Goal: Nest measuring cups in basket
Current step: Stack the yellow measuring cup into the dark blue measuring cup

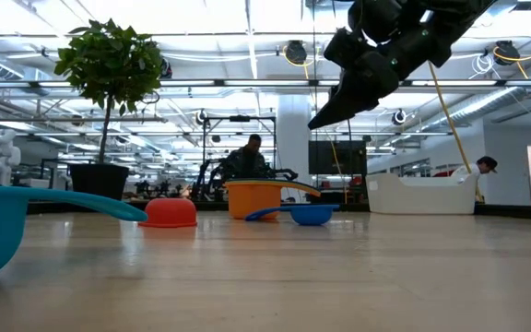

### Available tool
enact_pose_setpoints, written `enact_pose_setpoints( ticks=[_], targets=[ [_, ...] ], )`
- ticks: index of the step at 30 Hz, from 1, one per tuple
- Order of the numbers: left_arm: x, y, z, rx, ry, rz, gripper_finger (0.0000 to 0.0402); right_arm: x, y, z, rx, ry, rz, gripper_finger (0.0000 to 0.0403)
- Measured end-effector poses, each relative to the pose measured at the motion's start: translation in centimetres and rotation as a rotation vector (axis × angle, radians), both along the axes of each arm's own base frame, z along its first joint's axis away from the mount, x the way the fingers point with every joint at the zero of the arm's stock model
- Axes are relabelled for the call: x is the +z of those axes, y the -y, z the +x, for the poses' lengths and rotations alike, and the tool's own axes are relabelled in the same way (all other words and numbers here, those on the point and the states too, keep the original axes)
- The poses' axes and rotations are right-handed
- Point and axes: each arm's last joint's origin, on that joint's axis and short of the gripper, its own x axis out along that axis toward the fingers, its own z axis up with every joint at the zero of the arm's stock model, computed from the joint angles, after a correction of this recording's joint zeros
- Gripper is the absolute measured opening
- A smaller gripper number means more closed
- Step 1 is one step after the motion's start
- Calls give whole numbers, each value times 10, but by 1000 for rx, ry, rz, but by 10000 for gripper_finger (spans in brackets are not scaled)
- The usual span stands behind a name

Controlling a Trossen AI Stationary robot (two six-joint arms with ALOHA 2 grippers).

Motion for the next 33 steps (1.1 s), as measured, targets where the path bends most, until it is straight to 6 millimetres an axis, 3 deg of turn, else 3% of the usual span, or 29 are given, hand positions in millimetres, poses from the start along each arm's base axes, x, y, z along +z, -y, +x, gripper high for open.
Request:
enact_pose_setpoints(
  ticks=[24, 33],
  targets=[
    [-9, 6, 6, -94, 75, 4, 155, 3, -9, 4, 39, 34, -16, 189],
    [-7, -2, 7, 3, 102, 79, 108, 3, -9, 4, 44, 34, -23, 189]
  ],
)
